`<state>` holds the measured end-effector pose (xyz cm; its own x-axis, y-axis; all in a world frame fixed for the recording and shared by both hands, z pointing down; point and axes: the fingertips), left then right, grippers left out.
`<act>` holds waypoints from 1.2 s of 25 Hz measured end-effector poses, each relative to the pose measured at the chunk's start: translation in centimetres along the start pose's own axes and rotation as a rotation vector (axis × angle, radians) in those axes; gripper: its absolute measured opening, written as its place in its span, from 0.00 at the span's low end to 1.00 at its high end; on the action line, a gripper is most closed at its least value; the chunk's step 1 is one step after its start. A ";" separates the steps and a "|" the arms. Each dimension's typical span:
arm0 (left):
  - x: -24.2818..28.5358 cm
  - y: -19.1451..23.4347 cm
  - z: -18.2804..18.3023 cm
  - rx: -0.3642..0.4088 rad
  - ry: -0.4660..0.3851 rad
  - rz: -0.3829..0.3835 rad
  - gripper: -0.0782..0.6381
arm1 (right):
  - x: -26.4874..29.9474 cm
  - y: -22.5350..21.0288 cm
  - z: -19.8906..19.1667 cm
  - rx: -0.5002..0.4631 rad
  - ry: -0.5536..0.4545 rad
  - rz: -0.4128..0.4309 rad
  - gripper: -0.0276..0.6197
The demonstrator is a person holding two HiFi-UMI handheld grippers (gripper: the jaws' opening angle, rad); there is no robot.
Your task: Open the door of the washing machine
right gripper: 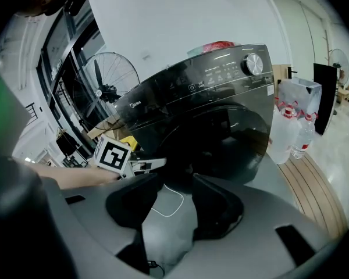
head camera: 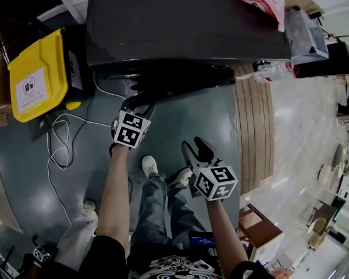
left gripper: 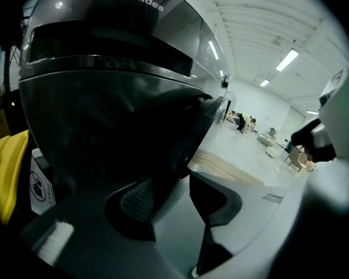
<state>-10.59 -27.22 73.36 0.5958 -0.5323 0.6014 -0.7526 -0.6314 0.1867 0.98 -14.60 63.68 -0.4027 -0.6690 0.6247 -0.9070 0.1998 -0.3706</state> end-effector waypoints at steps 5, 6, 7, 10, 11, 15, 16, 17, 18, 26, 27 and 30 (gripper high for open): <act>-1.7 -5.9 -3.4 -0.014 0.039 -0.090 0.31 | -0.3 0.0 0.8 0.017 -0.014 -0.010 0.34; -2.0 -6.9 -3.8 -0.019 0.041 -0.099 0.31 | -0.3 0.0 0.9 0.016 -0.017 -0.014 0.34; -2.2 -8.0 -4.3 -0.023 0.039 -0.102 0.31 | -0.4 -0.1 0.9 0.017 -0.019 -0.021 0.34; -2.8 -10.9 -5.6 -0.035 0.045 -0.108 0.29 | -0.6 -0.6 0.5 0.027 -0.018 -0.058 0.34; -3.0 -11.9 -6.0 -0.036 0.053 -0.116 0.29 | -0.7 -0.8 0.3 0.035 -0.018 -0.073 0.34; -3.7 -16.4 -7.3 -0.014 0.085 -0.178 0.29 | -1.3 -1.6 -0.9 0.050 -0.002 -0.124 0.37; -3.8 -17.6 -7.6 -0.006 0.094 -0.196 0.29 | -1.5 -1.9 -1.3 0.046 0.005 -0.139 0.37; -3.8 -18.8 -8.0 0.001 0.102 -0.214 0.30 | -1.7 -2.2 -1.6 0.039 0.013 -0.155 0.37; -3.8 -20.0 -8.3 0.006 0.109 -0.232 0.30 | -2.0 -2.6 -2.0 0.035 0.019 -0.171 0.37; -3.7 -28.1 -9.6 0.075 0.160 -0.405 0.31 | -5.2 -6.7 -4.6 -0.004 0.066 -0.300 0.32; -3.8 -28.7 -9.7 0.073 0.161 -0.423 0.31 | -5.6 -7.3 -5.0 -0.020 0.077 -0.308 0.34; -3.9 -29.3 -9.7 0.027 0.147 -0.437 0.37 | -6.8 -8.7 -5.5 -0.048 0.089 -0.301 0.36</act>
<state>6.43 -1.14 73.03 0.8085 -0.1285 0.5744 -0.4307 -0.7942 0.4286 10.97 -7.91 66.45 -0.1225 -0.6381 0.7602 -0.9910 0.0376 -0.1282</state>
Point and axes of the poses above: the fingertips, and each gripper's own axes: x forward along the fingers, y to its left, z out of its top, and after that the axes turned 4 degrees about -y, right-handed
